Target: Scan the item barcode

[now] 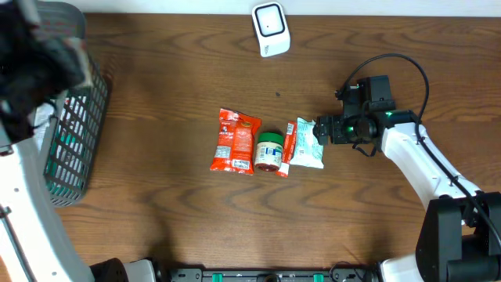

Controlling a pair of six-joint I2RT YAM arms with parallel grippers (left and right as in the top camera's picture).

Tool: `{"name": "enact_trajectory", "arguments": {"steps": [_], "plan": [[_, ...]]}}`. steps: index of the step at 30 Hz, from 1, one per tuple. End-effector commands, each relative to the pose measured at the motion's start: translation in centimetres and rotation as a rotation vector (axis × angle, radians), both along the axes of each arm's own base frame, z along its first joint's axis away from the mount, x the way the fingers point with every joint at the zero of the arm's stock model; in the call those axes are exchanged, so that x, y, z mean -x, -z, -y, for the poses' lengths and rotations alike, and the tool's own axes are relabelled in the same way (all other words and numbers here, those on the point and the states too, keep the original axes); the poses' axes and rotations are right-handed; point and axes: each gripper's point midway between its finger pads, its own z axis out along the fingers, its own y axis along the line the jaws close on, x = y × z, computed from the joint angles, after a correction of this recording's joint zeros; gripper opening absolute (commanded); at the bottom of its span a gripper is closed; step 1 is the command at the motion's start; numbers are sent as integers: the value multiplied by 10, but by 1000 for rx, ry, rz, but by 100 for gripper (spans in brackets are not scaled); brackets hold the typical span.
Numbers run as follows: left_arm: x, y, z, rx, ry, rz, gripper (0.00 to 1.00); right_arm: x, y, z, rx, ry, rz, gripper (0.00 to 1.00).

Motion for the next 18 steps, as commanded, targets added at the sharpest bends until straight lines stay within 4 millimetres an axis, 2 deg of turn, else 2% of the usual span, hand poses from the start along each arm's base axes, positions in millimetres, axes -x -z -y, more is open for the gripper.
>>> {"name": "enact_trajectory", "arguments": {"steps": [1, 4, 7, 10, 14, 16, 18], "plan": [[0, 26, 52, 55, 143, -123, 21, -3, -4, 2, 4, 3, 12, 99], [1, 33, 91, 129, 272, -160, 21, -4, -4, 2, 3, 3, 18, 99], [5, 38, 132, 205, 407, -193, 21, -20, -14, -6, -48, 18, 85, 99], [6, 49, 139, 168, 418, -241, 21, -12, -13, -13, -104, 28, 38, 99], [7, 59, 160, 166, 476, -275, 21, -2, -15, -26, -180, 2, -7, 99], [5, 61, 169, 165, 501, -277, 21, -4, -18, -30, -204, -10, 6, 99], [5, 63, 179, 176, 527, -280, 21, 4, -23, -41, -278, -41, -23, 99]]}}
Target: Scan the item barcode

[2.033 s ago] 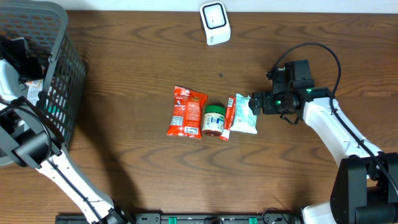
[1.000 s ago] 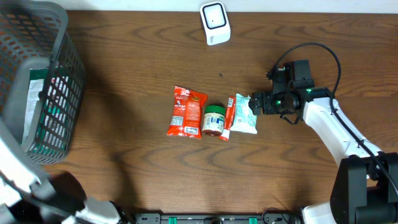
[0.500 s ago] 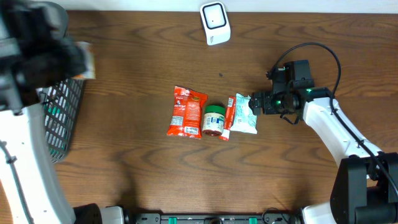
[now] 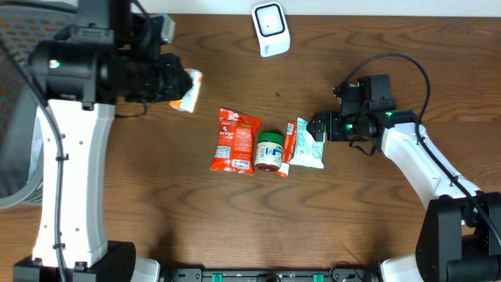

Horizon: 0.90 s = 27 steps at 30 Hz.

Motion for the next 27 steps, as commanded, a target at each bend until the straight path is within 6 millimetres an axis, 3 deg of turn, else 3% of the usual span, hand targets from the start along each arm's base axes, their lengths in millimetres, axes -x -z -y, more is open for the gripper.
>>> {"name": "enact_trajectory", "arguments": {"steps": [1, 2, 4, 8, 13, 20, 23, 27], "plan": [[0, 7, 22, 31, 54, -30, 21, 7, -19, -25, -182, -55, -22, 99], [0, 7, 26, 45, 68, -33, 22, 7, -29, -35, -261, -90, -8, 99], [5, -2, 46, 155, 133, -39, 22, 15, -77, -60, -572, -263, 62, 99], [14, -23, 71, 323, 230, -32, 22, 32, -155, -55, -968, -497, 193, 92], [25, -44, 97, 459, 346, -12, 22, 27, -168, -46, -1010, -491, 190, 91], [39, -69, 130, 571, 499, 45, 23, 31, -188, -63, -986, -597, 273, 84], [38, -72, 134, 572, 517, 72, 23, 43, -209, -78, -973, -686, 332, 83], [34, -75, 135, 573, 523, 100, 23, 68, -252, -93, -941, -817, 464, 85]]}}
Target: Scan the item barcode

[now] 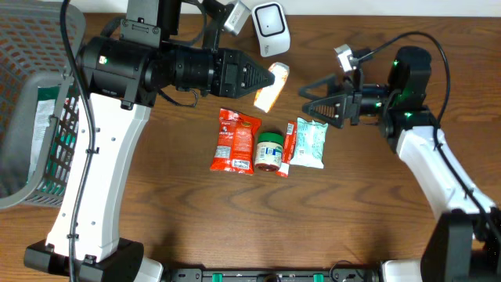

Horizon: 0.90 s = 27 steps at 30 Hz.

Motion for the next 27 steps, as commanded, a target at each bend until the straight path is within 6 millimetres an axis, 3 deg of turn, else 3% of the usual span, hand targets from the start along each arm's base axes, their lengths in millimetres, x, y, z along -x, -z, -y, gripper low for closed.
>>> {"name": "enact_trajectory", "arguments": {"steps": [1, 4, 8, 12, 17, 21, 27], "plan": [[1, -6, 2, 33, 21, 1, 23, 38, -54, -10, -19, -78, 107, 86], [1, -6, 2, 35, 17, -8, 23, 59, -81, -10, -28, -84, 218, 88], [5, -10, 5, 60, 33, -29, 24, 72, -94, -9, -32, -86, 266, 88], [17, -23, 9, 138, 107, -43, 24, 65, -88, -9, -31, -71, 241, 89], [17, -22, 9, 134, 103, -41, 24, 45, -80, -15, -34, -5, 234, 89], [-4, -2, 0, 9, -14, -3, 27, 40, -70, -15, -29, -24, 208, 89], [-37, 53, -49, -364, -305, 1, 29, 47, -40, -16, -14, -81, 55, 89]]}}
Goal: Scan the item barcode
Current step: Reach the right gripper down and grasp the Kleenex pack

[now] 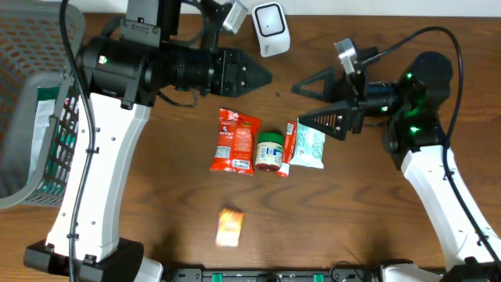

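Observation:
A small orange-and-white packet (229,226) lies blurred near the table's front edge, apart from both arms. My left gripper (264,77) hangs high over the middle of the table, below the white barcode scanner (271,29). It is open and holds nothing. My right gripper (302,102) is raised to the right of it, jaws spread wide and empty, above the white-and-green pouch (311,144).
A row of goods lies mid-table: a red snack bag (235,141), a green-lidded jar (270,151), a thin red sachet (286,153) and the pouch. A grey wire basket (31,117) with goods inside stands at the left edge.
The orange-and-white packet has left my left gripper, which held it just under the scanner. It now lies near the front edge. My right gripper has risen a little and opened wider.
My left arm was over the basket while my right gripper rested by the pouch. Then the left gripper held the orange-and-white packet clear of the basket, then under the scanner as the right gripper lifted and opened. Now the packet lies at the front.

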Controlling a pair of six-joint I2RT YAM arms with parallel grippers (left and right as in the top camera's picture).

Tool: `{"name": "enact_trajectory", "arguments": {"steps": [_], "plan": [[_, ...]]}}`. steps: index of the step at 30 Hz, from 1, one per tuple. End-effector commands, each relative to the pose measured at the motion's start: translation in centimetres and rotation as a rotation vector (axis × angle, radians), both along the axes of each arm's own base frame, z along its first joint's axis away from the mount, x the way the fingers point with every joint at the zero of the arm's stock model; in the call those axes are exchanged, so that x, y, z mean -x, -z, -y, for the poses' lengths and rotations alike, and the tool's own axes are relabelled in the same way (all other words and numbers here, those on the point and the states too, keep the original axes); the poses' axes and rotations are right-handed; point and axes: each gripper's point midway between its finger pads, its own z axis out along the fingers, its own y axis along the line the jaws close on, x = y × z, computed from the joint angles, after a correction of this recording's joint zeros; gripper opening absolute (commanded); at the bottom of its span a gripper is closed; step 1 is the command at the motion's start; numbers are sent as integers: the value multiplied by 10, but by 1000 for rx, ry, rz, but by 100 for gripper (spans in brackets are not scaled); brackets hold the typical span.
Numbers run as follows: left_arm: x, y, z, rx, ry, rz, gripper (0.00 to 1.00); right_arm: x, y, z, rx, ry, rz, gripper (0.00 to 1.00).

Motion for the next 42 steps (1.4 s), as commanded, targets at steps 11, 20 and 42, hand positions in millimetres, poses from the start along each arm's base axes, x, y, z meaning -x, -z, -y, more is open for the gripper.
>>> {"name": "enact_trajectory", "arguments": {"steps": [11, 20, 42], "plan": [[-33, 68, -136, -686, -507, -23, 40, 0, 178, -37, 509, 364, -309, 79], [-41, 70, -215, -695, -737, -121, 61, 74, 207, -92, 926, 330, -44, 84], [-25, 77, -253, -756, -818, -208, 86, 147, 301, -136, 1122, 59, -80, 48]]}}
